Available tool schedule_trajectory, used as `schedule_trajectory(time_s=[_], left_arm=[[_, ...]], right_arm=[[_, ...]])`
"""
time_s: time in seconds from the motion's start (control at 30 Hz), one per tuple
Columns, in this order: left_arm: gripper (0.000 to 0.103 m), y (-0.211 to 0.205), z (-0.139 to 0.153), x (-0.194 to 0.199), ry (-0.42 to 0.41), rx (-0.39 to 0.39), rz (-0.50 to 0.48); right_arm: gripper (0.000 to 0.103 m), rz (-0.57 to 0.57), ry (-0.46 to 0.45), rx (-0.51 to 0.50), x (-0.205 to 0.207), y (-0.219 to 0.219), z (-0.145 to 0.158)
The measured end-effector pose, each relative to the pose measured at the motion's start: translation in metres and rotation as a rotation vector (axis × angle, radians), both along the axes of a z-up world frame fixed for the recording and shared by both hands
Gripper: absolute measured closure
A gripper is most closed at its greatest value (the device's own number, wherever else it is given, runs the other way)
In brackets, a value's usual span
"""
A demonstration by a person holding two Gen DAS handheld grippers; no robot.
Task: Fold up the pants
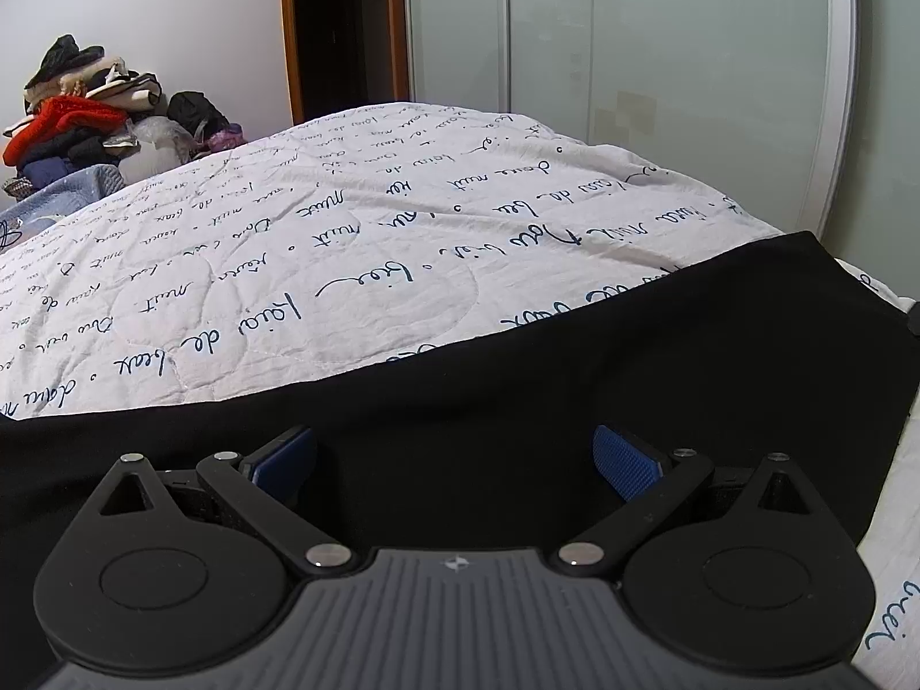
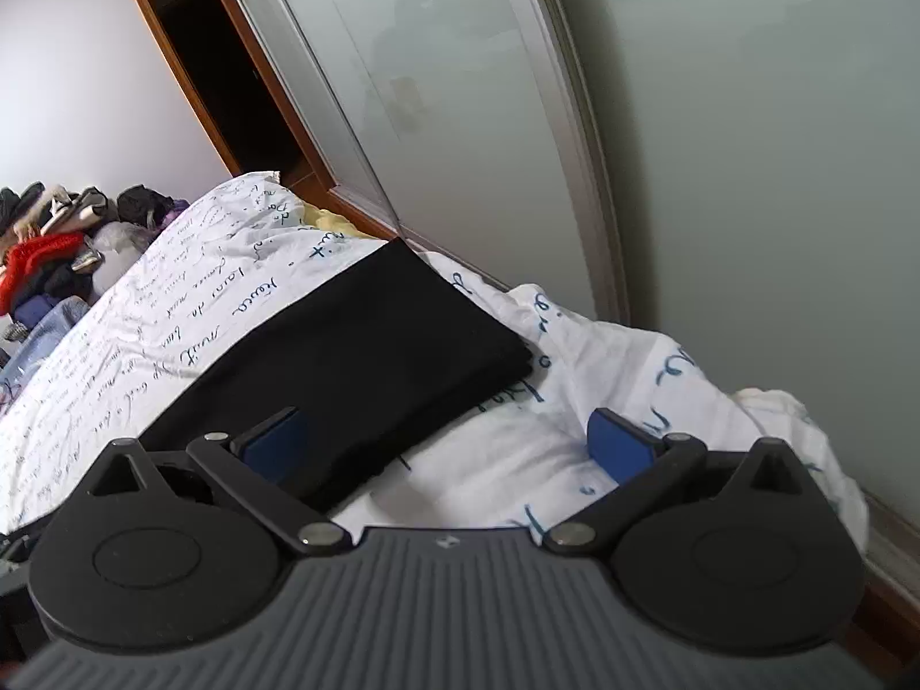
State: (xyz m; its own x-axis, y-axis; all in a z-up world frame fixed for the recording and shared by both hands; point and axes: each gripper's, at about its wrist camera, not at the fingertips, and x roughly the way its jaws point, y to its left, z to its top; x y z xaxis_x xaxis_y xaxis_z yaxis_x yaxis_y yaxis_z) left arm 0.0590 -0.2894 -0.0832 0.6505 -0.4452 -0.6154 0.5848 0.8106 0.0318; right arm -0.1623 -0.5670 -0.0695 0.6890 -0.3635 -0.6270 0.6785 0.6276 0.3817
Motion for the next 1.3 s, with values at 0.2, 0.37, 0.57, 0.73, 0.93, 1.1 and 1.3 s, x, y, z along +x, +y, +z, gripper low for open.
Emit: schedule_trajectory(time_s=[0.2,0.37,0.57,0.73,0.93,1.1,1.3], left_arm=[[0.000,0.001,0.000,0.001,0.003,-0.008,0.000],[0.000,0.002,-0.001,0.002,0.009,-0.015,0.000],[0.000,0.007,0.009,0.011,0.075,-0.050,-0.010],[0.000,0.022,0.030,0.038,0.366,-0.330,-0.051],[0.000,0.024,0.019,0.061,0.748,-0.587,-0.069],[0.000,0.019,0.002,0.060,0.863,-0.649,-0.060],[0.016,0.025,-0.001,0.059,0.864,-0.698,-0.050]], right_arm=[[0.021,0.009,-0.065,0.030,0.008,-0.014,-0.006],[0.052,-0.032,-0.081,0.055,0.013,-0.024,-0.006],[0.090,-0.028,-0.060,-0.028,0.015,-0.010,0.003],[0.091,0.106,0.067,-0.407,0.033,0.049,0.032],[0.092,0.300,0.136,-0.710,0.049,0.126,0.037],[0.092,0.479,0.133,-0.821,0.053,0.182,0.028],[0.092,0.597,0.123,-0.893,0.051,0.220,0.020]])
